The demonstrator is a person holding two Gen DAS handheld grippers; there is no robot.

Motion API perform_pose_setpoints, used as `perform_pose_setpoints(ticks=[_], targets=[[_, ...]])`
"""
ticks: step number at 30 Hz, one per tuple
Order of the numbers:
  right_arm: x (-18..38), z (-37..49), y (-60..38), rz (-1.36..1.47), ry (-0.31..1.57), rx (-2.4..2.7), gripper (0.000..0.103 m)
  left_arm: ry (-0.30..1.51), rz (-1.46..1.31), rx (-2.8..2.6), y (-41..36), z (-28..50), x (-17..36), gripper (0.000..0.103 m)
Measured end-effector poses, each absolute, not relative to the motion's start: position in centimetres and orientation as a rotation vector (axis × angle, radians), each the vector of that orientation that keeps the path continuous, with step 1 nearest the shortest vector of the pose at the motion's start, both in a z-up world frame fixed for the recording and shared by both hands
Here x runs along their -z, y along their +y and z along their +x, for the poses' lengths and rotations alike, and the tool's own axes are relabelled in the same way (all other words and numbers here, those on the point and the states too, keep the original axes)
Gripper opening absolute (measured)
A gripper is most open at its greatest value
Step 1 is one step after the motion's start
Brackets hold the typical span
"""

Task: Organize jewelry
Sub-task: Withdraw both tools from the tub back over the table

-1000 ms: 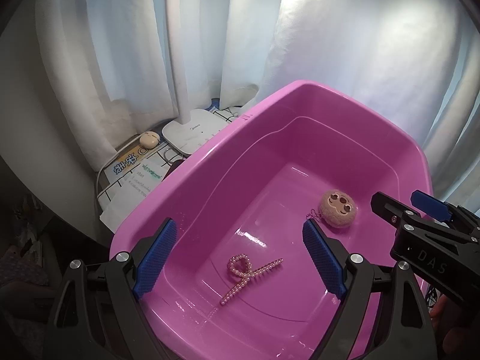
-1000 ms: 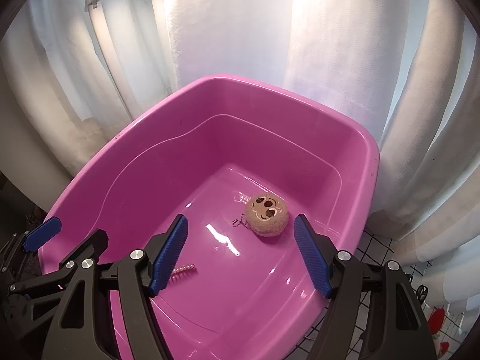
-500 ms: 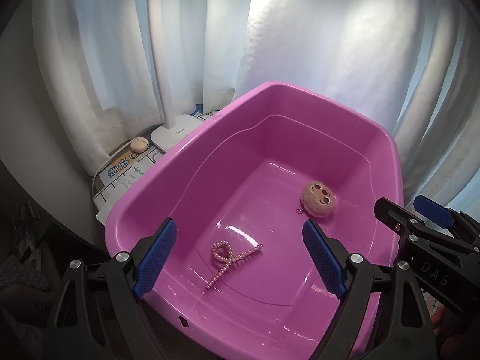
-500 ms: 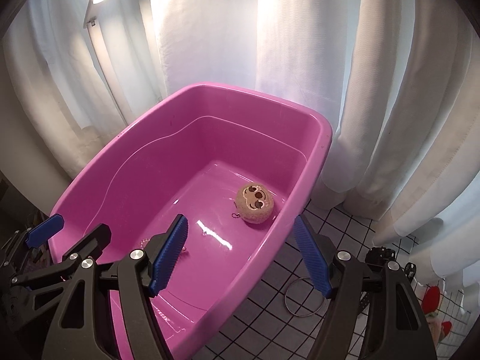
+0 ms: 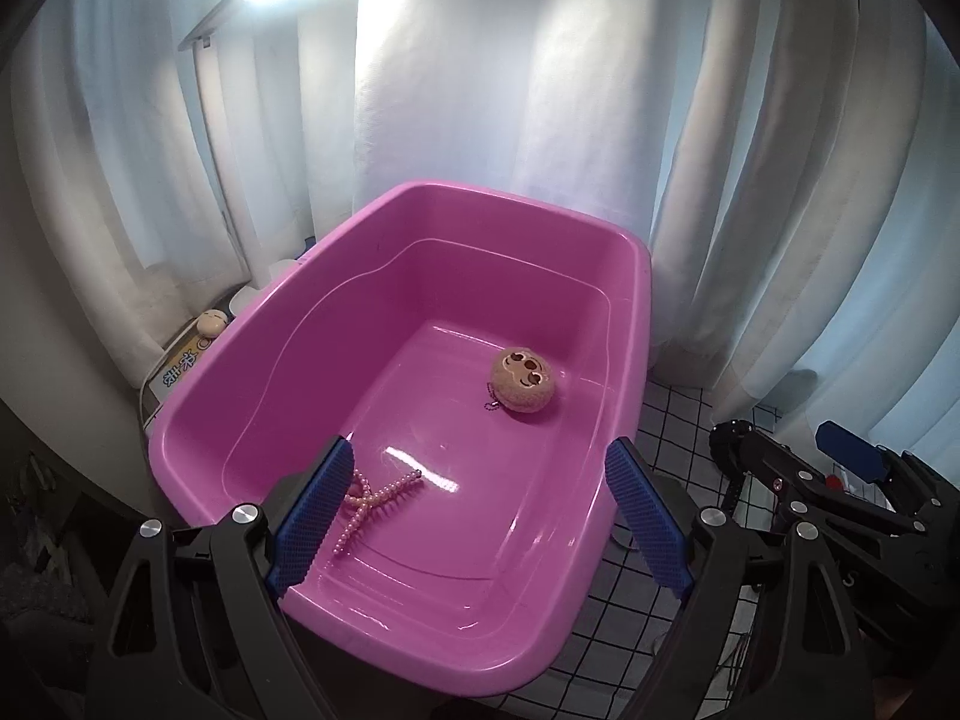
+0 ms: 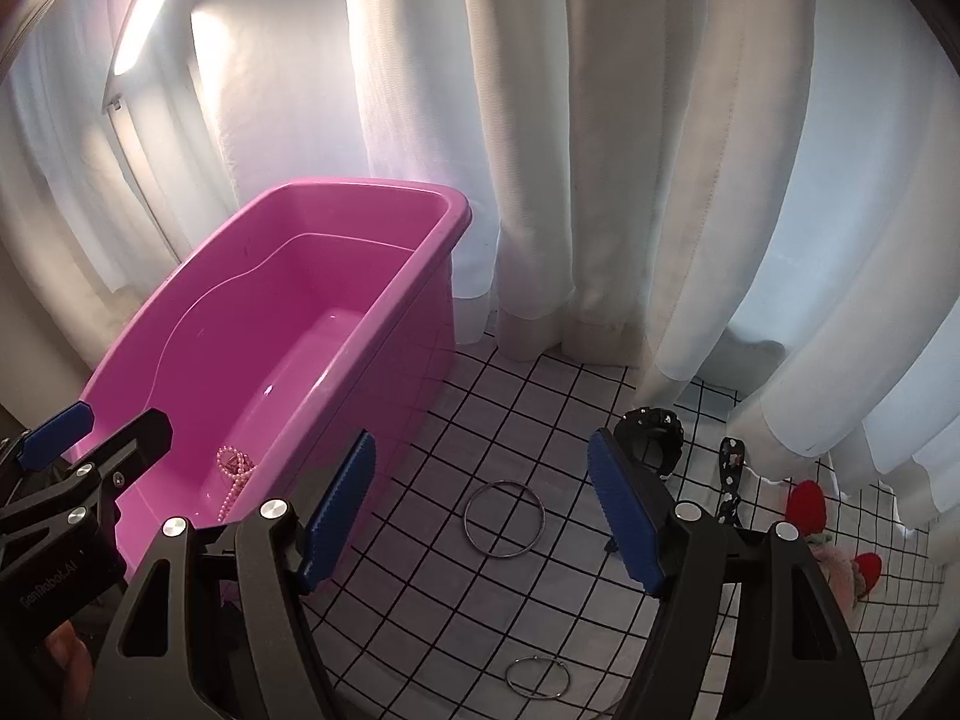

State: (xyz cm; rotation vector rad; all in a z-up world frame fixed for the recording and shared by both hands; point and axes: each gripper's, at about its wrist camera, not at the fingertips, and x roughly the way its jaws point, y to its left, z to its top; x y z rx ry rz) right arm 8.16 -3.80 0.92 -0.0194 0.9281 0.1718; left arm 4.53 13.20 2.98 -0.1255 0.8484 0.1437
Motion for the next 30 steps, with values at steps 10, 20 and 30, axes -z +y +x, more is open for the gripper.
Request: perform_pose_setpoints(ticks=[10,20,30], targets=[[-0.8,4.0,-10.7,0.056,0.927,-0.037,0.070,0.836,-0.066,0.008,7.2,3.0,-3.8,0.084],[1.4,-0.9,-17.2,0.129,0.951,0.103,0.070,0.872,-0.013,0.136,1.9,1.9,-1.5,0.084],[5.5,-5.1,-22.6,0.216,1.025,0.221,0.070,0.959,0.042,0.217,-2.1,1.1,3.8,0.084]])
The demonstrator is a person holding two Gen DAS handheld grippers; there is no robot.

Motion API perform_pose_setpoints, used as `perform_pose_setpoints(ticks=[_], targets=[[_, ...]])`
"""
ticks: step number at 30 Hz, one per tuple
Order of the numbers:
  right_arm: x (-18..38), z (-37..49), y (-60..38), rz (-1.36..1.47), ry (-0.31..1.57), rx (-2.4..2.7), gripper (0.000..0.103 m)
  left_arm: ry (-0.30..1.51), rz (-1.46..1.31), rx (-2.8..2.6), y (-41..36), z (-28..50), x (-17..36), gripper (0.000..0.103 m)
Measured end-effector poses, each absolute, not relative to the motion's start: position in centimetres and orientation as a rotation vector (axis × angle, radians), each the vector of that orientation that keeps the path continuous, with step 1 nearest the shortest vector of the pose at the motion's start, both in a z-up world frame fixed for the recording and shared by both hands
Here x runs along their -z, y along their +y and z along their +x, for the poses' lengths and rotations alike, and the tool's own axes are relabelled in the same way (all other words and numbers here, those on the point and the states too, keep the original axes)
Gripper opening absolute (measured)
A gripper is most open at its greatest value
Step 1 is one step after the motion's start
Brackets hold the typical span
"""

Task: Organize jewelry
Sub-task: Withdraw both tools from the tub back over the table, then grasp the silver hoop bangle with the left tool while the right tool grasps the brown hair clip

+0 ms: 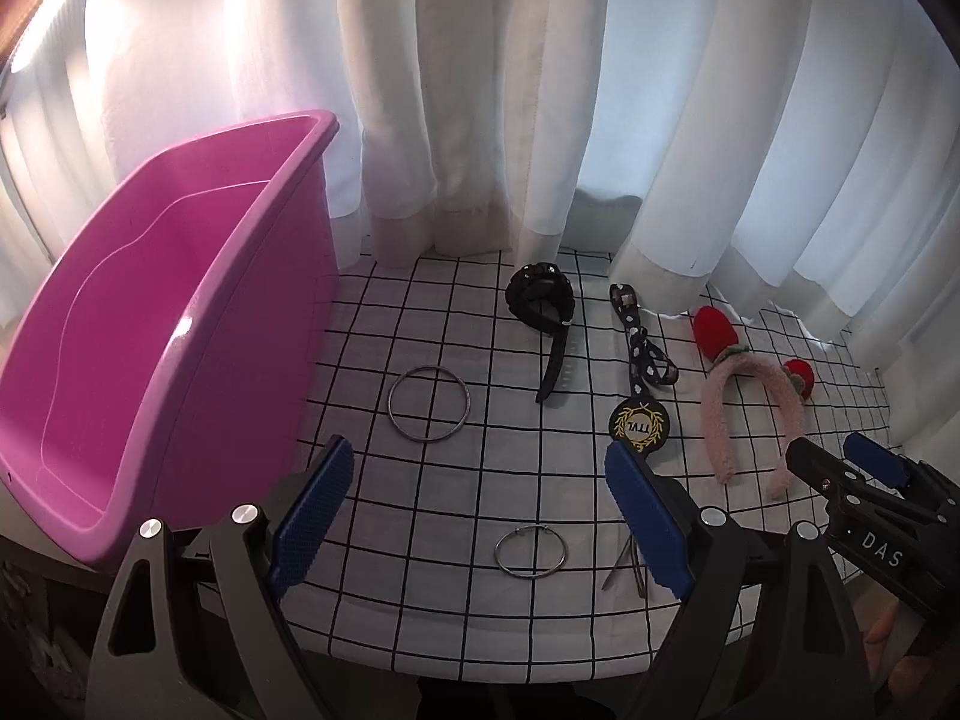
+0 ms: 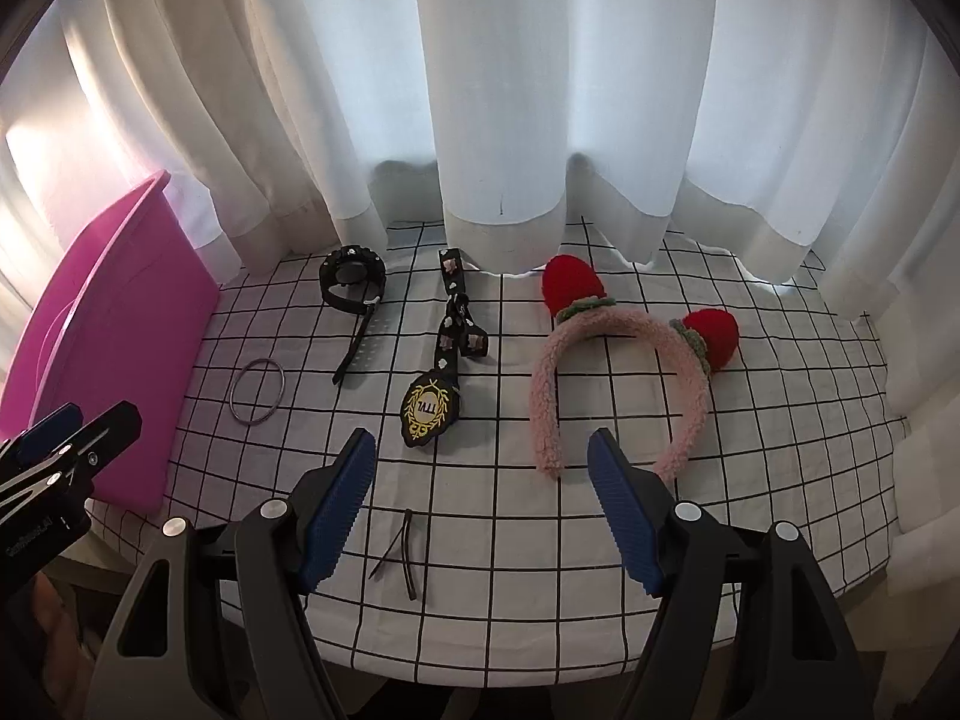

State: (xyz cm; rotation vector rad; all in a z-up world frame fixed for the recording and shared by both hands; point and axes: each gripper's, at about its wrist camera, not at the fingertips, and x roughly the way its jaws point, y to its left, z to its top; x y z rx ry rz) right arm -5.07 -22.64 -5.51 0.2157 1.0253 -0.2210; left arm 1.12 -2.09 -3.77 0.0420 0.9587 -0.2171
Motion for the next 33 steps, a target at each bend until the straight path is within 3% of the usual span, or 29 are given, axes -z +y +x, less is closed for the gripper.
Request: perform_pose_setpoints(ticks=[14,33], targets=[[11.9,-6.5,-26.4,0.276,1.113,0.316,0.070,1.071,0.081,0.216,-2.6,1.3,11.8,0.084],[16.4,-6.2,-23.6,0.325,1.162,0.220,0.070,1.121,0.128,0.231,-2.6,0.9,16.8,0.084]])
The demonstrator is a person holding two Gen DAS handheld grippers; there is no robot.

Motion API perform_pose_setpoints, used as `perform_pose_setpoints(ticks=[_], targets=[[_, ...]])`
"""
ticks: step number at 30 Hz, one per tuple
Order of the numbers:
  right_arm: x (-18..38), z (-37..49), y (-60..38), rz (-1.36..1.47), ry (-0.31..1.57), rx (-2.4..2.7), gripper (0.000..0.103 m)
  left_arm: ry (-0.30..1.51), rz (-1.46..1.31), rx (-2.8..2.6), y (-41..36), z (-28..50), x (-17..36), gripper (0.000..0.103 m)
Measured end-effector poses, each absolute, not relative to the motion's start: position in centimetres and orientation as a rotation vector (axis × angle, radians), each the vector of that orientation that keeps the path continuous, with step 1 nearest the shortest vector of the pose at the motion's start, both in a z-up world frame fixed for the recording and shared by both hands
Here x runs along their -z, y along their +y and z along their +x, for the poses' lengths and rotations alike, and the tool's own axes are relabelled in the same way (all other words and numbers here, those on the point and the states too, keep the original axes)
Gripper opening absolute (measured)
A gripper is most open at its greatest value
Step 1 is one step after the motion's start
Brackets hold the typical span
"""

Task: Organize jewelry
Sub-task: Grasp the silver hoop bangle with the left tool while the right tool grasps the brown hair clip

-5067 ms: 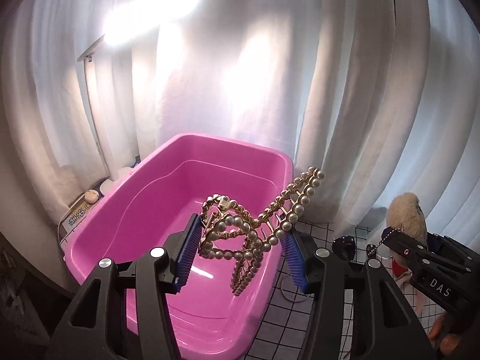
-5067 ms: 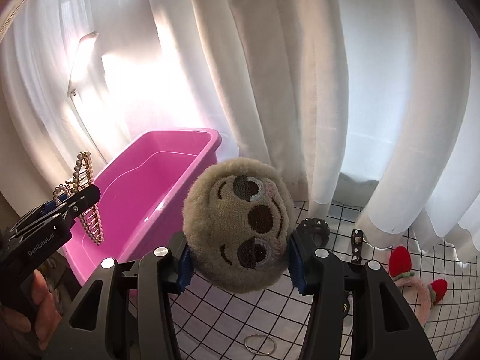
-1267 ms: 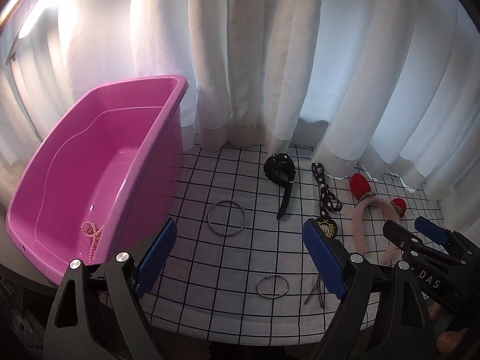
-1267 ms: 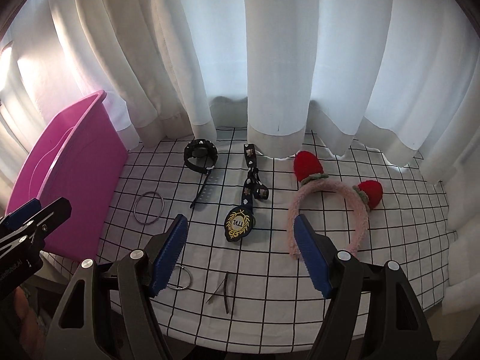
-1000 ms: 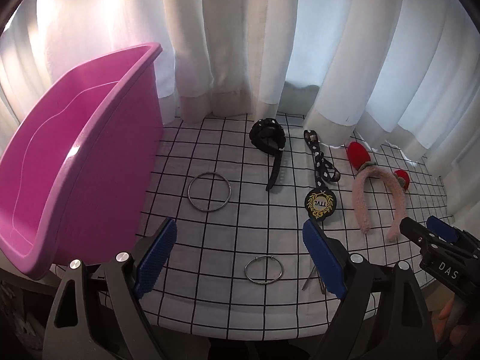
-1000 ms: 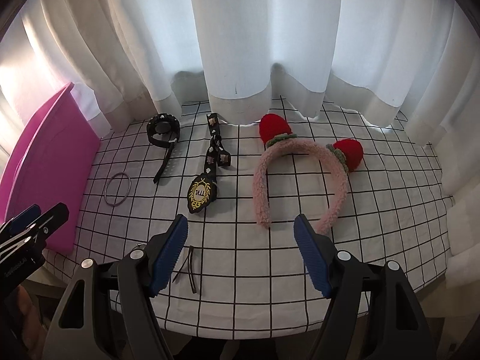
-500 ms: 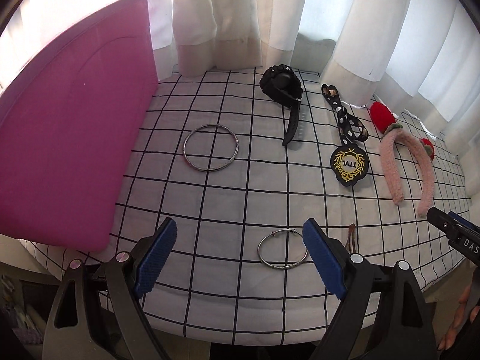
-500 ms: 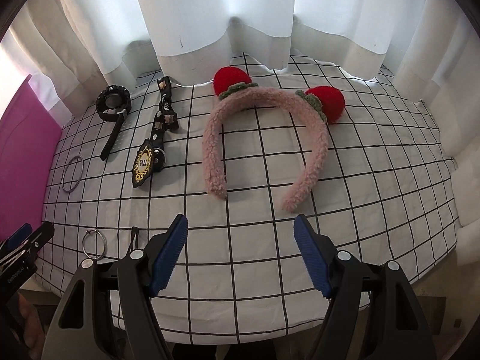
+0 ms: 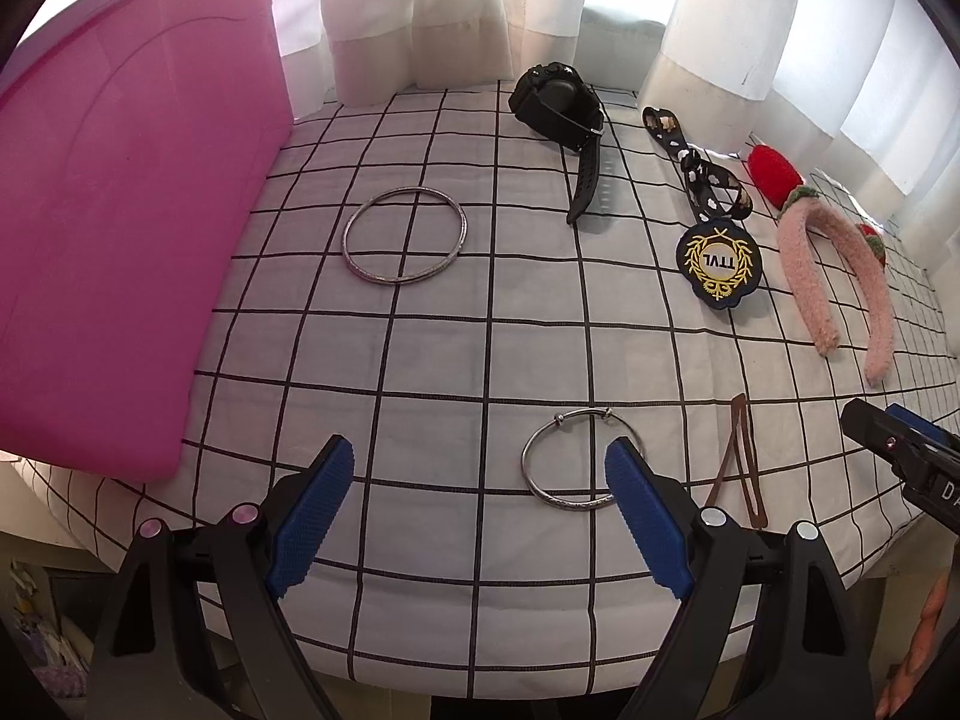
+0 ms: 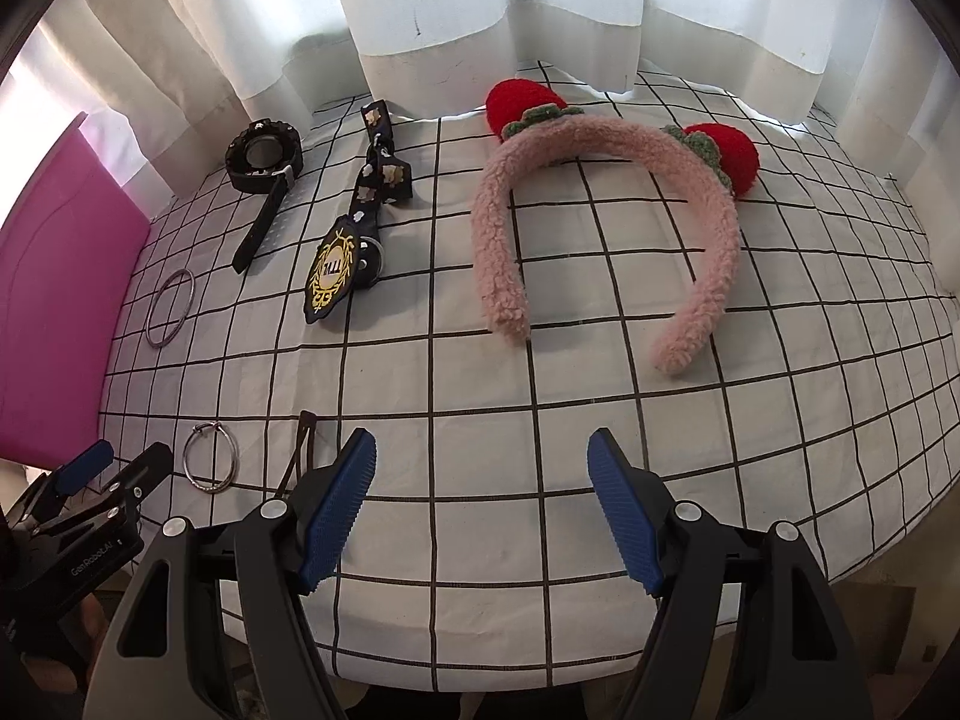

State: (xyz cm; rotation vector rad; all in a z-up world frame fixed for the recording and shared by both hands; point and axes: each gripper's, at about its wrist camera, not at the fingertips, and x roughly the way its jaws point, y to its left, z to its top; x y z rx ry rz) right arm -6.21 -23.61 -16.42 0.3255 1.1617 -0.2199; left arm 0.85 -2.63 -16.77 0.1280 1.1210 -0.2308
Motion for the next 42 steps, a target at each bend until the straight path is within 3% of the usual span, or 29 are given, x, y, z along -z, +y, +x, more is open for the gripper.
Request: perform_pose_setpoints(ticks=[28,42], targets=[[19.5,-2.7,-17.5,0.217,1.223,0.125,0.070,1.136,0.127,0.315,-2.2,1.9,18.3,0.084],[19.6,-4.4,-20.8,0.186,1.207,0.210,0.070,1.144,0.145,0.351,-4.4,1.3,19.1,0.084]])
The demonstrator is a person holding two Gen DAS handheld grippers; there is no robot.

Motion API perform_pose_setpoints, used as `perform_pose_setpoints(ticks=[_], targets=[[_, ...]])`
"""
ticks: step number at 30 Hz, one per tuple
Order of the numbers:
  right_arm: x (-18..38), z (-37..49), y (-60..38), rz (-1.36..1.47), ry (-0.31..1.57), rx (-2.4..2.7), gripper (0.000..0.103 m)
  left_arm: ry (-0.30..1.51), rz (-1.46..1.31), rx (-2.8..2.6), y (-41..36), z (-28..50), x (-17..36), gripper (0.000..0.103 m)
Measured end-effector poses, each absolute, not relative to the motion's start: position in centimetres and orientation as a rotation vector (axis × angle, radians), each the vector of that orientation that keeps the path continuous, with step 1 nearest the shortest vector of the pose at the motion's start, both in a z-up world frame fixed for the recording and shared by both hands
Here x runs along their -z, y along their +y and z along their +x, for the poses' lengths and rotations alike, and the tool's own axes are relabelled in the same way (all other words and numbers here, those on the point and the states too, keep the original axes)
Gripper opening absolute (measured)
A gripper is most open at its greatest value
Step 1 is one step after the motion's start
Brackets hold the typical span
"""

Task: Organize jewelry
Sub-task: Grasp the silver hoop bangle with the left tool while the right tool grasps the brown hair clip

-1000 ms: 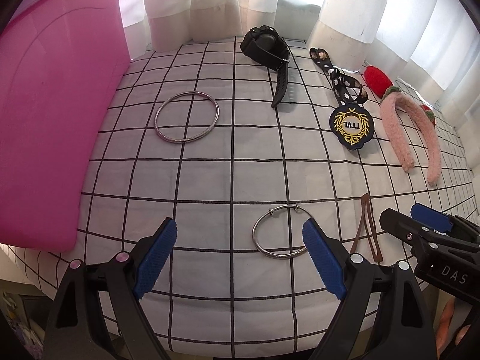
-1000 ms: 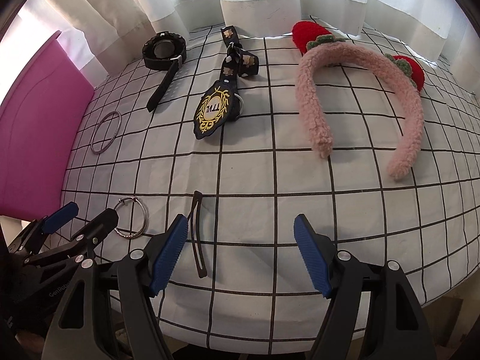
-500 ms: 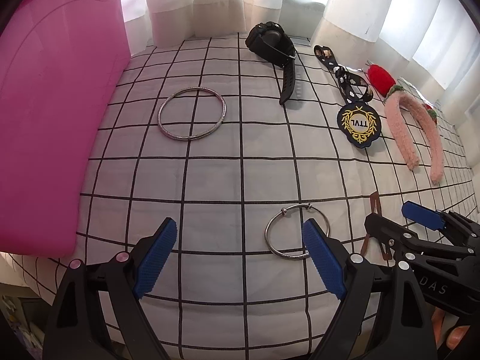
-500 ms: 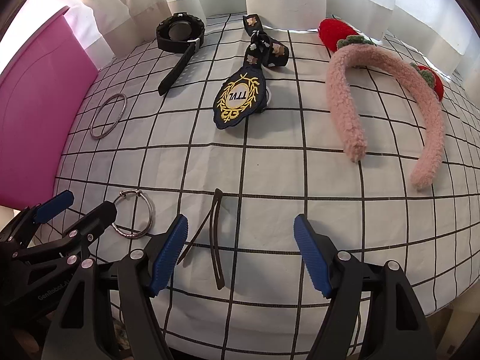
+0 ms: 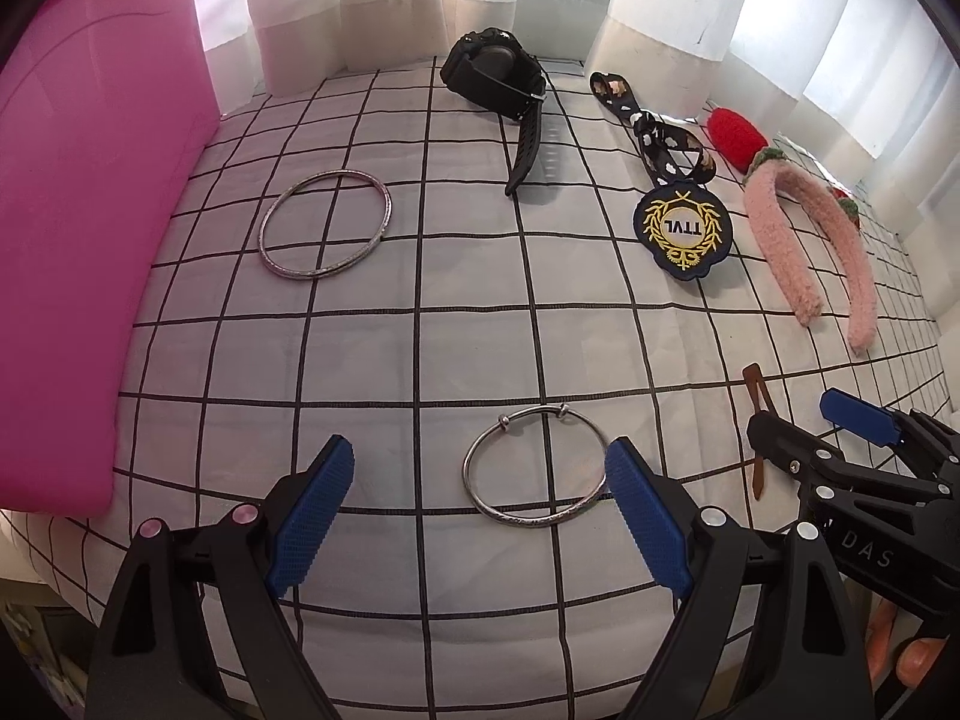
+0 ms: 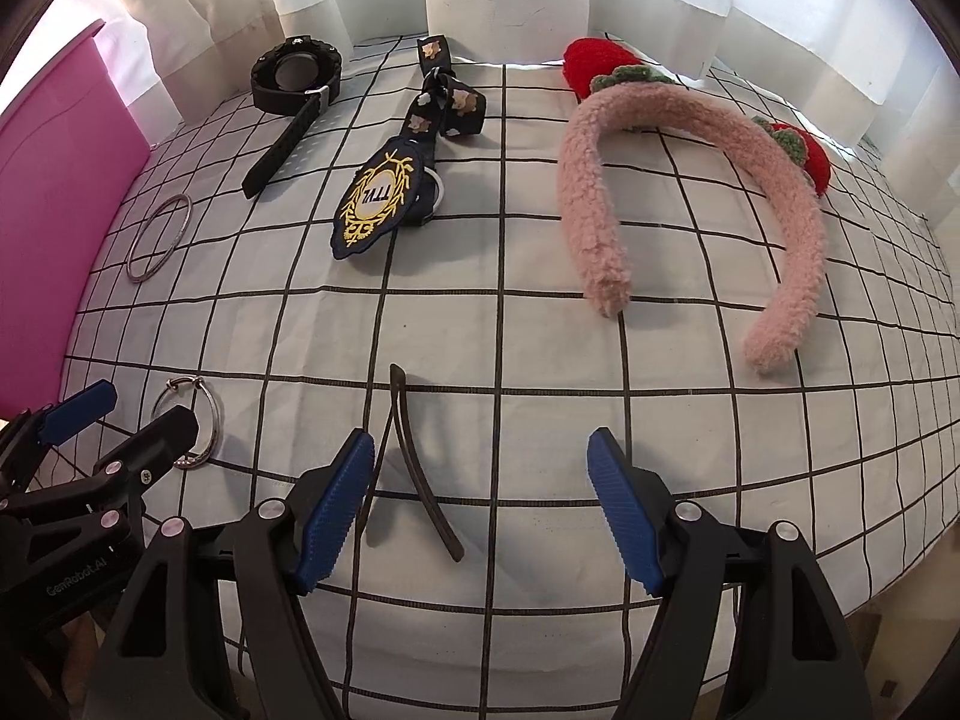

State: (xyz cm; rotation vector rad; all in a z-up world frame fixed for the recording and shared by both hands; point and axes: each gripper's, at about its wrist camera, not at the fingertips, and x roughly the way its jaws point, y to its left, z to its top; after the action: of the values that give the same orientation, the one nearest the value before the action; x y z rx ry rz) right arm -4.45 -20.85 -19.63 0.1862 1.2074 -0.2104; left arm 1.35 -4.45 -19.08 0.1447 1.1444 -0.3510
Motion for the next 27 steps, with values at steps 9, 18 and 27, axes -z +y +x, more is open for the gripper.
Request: perform_pose_setpoints(ticks=[9,18,27], targets=[[19.6,-5.0,-21.4,0.181,1.195,0.212,0.070,1.137,0.197,0.345,-5.7,1.2,19.7,0.084],[19.8,-5.1,-21.2,0.151,1.178,0.226,0.074,1.109,0.209,0.323,-6.0,1.1,20.2,0.095],[19.8,-5.3,-21.1,0.148,1.176,0.220,0.072,1.094,0.198,0.327,-5.5,0.4,19.8,0.079]])
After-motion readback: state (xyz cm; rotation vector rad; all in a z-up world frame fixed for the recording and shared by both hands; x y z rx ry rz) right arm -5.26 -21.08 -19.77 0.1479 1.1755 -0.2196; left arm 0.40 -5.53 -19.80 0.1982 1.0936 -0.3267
